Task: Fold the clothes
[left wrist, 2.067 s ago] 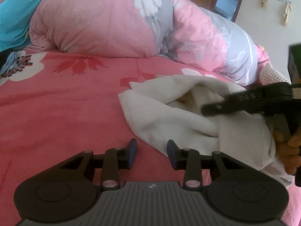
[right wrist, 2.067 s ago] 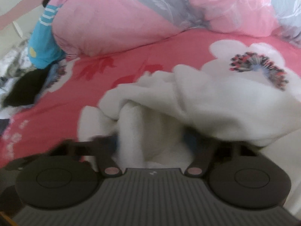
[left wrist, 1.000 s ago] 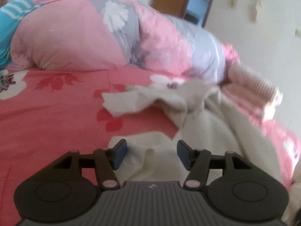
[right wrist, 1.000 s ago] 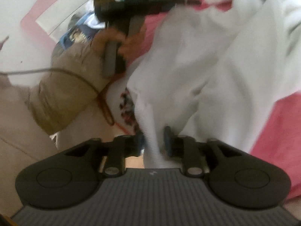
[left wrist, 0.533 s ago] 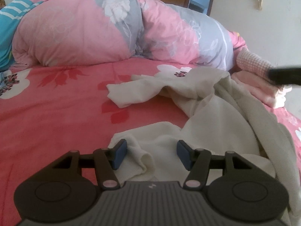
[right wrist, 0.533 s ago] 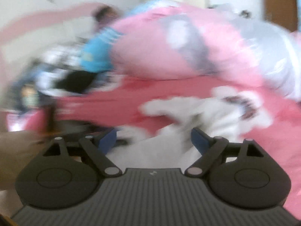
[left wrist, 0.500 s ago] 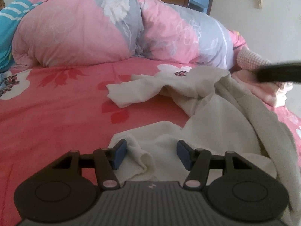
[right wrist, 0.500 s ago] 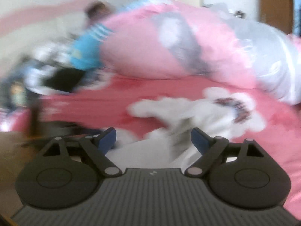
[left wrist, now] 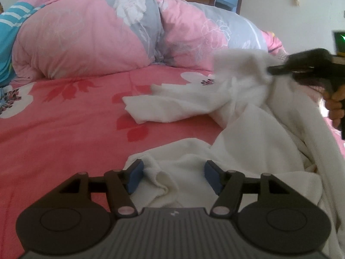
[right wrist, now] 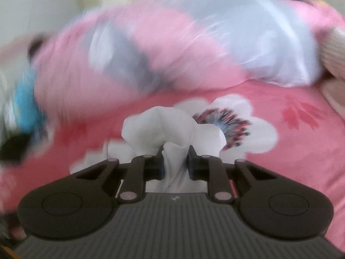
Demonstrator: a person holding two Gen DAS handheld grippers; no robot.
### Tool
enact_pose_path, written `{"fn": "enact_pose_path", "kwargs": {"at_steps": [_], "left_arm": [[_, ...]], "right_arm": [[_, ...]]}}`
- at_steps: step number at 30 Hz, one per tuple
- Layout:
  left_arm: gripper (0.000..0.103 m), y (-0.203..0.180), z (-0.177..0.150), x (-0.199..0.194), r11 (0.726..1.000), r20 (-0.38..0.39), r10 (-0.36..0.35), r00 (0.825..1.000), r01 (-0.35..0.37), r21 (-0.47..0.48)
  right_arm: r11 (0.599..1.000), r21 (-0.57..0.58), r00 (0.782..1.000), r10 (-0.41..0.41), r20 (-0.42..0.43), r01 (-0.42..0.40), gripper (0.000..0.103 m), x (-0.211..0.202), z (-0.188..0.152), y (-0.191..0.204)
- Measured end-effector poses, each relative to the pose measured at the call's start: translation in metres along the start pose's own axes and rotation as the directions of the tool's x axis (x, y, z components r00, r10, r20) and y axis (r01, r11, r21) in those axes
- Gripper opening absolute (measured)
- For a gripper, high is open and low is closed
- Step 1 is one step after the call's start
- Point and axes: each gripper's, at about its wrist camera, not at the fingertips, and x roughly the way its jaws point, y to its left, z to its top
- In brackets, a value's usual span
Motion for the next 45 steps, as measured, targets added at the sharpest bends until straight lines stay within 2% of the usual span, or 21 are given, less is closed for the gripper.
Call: {"fn": "enact_pose_path", "kwargs": {"at_steps": [3, 5, 7, 9, 11, 14, 16, 18, 20, 22, 25, 27, 32, 35, 36, 38, 40, 43, 45], "left_arm": [[0.065, 0.001, -0.001, 0.001, 1.000, 0.005, -0.009, 1.000, 0.009, -0.005], [0.067, 0.002, -0.001, 0.002, 1.000, 0.009, -0.015, 1.000, 0.015, -0.009], [0.068, 0.002, -0.002, 0.002, 1.000, 0.012, -0.019, 1.000, 0.019, -0.011], [0.068, 0.004, -0.002, 0.002, 1.000, 0.015, -0.025, 1.000, 0.025, -0.016], [0.068, 0.006, -0.002, 0.001, 0.999, 0.020, -0.035, 0.999, 0.036, -0.026], [0.068, 0.011, 0.003, -0.003, 0.995, 0.029, -0.066, 0.997, 0.068, -0.077], [0.069, 0.016, 0.009, -0.004, 0.987, 0.031, -0.096, 0.995, 0.100, -0.125], [0.069, 0.020, 0.020, -0.002, 0.972, 0.019, -0.137, 0.990, 0.138, -0.193], [0.070, 0.018, 0.036, 0.006, 0.952, -0.008, -0.194, 0.981, 0.186, -0.241], [0.073, 0.012, 0.056, 0.026, 0.927, -0.077, -0.280, 0.957, 0.249, -0.282], [0.073, 0.004, 0.078, 0.064, 0.902, -0.158, -0.342, 0.926, 0.276, -0.332], [0.073, -0.005, 0.090, 0.092, 0.903, -0.224, -0.350, 0.910, 0.264, -0.339], [0.071, -0.031, 0.099, 0.147, 0.934, -0.370, -0.316, 0.874, 0.219, -0.281], [0.070, -0.045, 0.106, 0.162, 0.950, -0.376, -0.282, 0.883, 0.204, -0.235], [0.066, -0.048, 0.107, 0.166, 0.952, -0.372, -0.275, 0.887, 0.198, -0.232], [0.053, -0.053, 0.110, 0.175, 0.957, -0.363, -0.254, 0.896, 0.179, -0.229], [0.029, -0.055, 0.112, 0.184, 0.961, -0.352, -0.225, 0.909, 0.148, -0.233], [0.015, -0.049, 0.115, 0.191, 0.949, -0.319, -0.239, 0.917, 0.150, -0.278], [0.012, -0.043, 0.118, 0.184, 0.941, -0.263, -0.241, 0.934, 0.159, -0.298]], "right_arm": [[0.977, 0.213, 0.996, -0.030, 0.090, 0.010, 0.017, -0.023, -0.010, -0.054], [0.936, 0.352, 0.990, -0.077, 0.122, 0.029, 0.017, -0.032, -0.025, -0.090], [0.863, 0.503, 0.988, -0.112, 0.107, 0.044, 0.017, -0.033, -0.049, -0.127], [0.780, 0.625, 0.993, -0.090, 0.082, 0.019, 0.017, -0.030, -0.073, -0.152], [0.709, 0.705, 0.994, -0.058, 0.095, -0.026, 0.021, -0.030, -0.089, -0.167], [0.651, 0.753, 0.989, -0.023, 0.148, -0.098, 0.031, -0.041, -0.097, -0.168], [0.626, 0.763, 0.980, 0.014, 0.196, -0.162, 0.051, -0.050, -0.101, -0.167], [0.624, 0.754, 0.976, 0.069, 0.208, -0.206, 0.057, -0.052, -0.104, -0.165], [0.638, 0.738, 0.975, 0.112, 0.194, -0.221, 0.058, -0.051, -0.103, -0.163], [0.657, 0.719, 0.974, 0.138, 0.181, -0.227, 0.062, -0.050, -0.099, -0.161], [0.656, 0.711, 0.968, 0.173, 0.184, -0.253, 0.065, -0.051, -0.097, -0.161], [0.651, 0.710, 0.964, 0.191, 0.187, -0.267, 0.065, -0.050, -0.097, -0.162], [0.622, 0.722, 0.952, 0.231, 0.201, -0.303, 0.065, -0.053, -0.105, -0.170], [0.603, 0.732, 0.947, 0.247, 0.206, -0.316, 0.065, -0.053, -0.108, -0.173], [0.599, 0.735, 0.946, 0.251, 0.205, -0.319, 0.065, -0.052, -0.108, -0.174], [0.597, 0.734, 0.943, 0.263, 0.201, -0.323, 0.065, -0.050, -0.107, -0.175], [0.595, 0.732, 0.939, 0.279, 0.200, -0.332, 0.065, -0.049, -0.106, -0.175], [0.587, 0.731, 0.931, 0.309, 0.193, -0.347, 0.065, -0.046, -0.106, -0.173], [0.599, 0.720, 0.928, 0.327, 0.179, -0.350, 0.065, -0.042, -0.104, -0.171]]}}
